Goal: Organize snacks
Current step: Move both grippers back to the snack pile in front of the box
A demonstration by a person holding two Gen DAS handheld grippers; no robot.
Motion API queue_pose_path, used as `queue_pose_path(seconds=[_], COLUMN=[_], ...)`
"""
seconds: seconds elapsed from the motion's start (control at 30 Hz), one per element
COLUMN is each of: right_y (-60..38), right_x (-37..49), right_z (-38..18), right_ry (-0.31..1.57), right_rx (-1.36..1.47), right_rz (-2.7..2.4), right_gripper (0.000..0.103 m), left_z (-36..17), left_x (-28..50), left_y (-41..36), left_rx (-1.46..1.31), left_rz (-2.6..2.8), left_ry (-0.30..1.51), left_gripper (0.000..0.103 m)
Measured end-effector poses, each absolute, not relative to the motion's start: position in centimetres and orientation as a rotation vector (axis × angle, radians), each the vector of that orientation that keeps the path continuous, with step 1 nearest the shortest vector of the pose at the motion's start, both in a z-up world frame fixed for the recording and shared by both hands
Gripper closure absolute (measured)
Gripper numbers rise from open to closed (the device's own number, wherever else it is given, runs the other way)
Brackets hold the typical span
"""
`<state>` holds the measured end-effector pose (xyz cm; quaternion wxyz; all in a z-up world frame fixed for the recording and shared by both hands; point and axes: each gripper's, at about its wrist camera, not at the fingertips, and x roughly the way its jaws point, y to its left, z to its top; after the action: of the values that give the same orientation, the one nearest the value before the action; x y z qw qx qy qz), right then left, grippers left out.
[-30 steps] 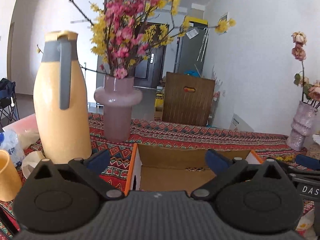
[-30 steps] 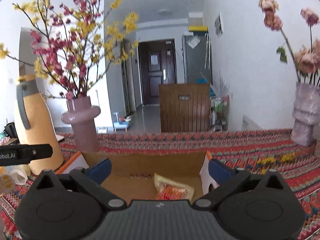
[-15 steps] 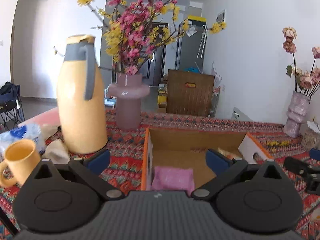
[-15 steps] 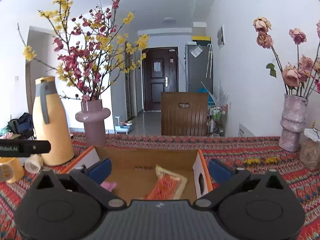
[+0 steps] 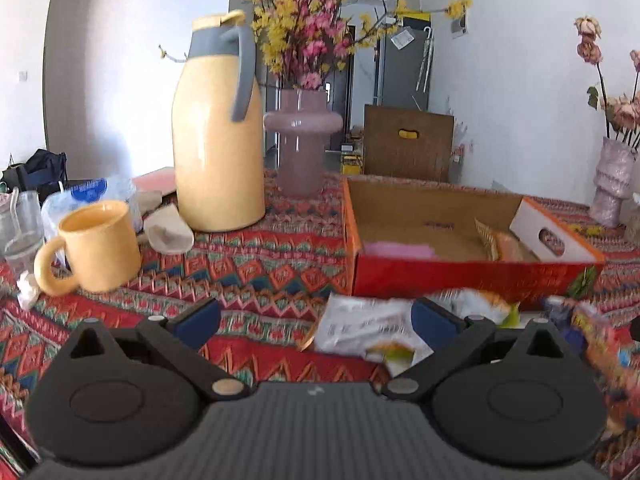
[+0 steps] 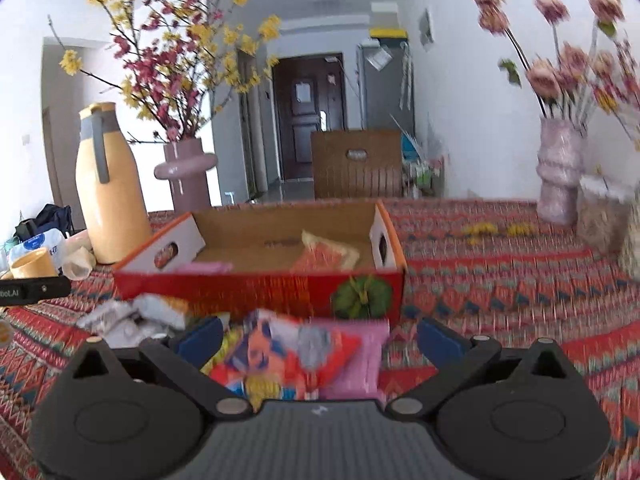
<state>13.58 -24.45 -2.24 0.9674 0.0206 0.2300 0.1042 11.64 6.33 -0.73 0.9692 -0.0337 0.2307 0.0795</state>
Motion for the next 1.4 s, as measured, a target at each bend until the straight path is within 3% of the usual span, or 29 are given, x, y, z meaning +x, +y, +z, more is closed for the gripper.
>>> queue_pose_path(seconds=[0.43, 0.83, 1.1, 1.17, 1.23, 1.3, 1.4], right_y=[-25.5, -24.0, -21.0, -21.4, -21.9, -22.3, -22.6], right_x=[12.0, 14.0, 18.5, 18.4, 17.8, 17.0, 16.1], right_z=[-4.8, -3.0, -4.4, -5.1, -5.3, -5.2, -5.2], right_ry=[0.532, 0.552, 0.729, 0.755, 0.744, 0.732, 0.714], right_rx=[0.087, 0.164, 0.174, 0.209, 0.223, 0.226, 0.222], right_rz=[0.167, 0.245, 0.210, 0.206, 0.211, 0.216, 0.233], right_gripper=[0.000, 0.000, 0.000, 0.004, 0.023, 0.034, 0.042], left_z=[-3.1, -3.4, -3.4, -3.4, -3.4, -3.4, -3.4], left_x=[11.0, 11.1, 11.1, 11.1, 11.1, 11.2, 11.1], left_y=[6.8, 7.0, 7.3, 7.3, 7.4, 7.4, 7.4], left_rx=[-0.096, -0.108, -0.124, -0.127, -0.131, -0.135, -0.135], left_rz=[0.138, 0.141, 0.136, 0.129, 0.124, 0.122, 0.124], left_ry=[0.455, 0.467, 0.472, 0.473, 0.475, 0.475, 0.473], left_gripper=[0.000, 0.000, 0.000, 0.000, 0.000, 0.000, 0.000])
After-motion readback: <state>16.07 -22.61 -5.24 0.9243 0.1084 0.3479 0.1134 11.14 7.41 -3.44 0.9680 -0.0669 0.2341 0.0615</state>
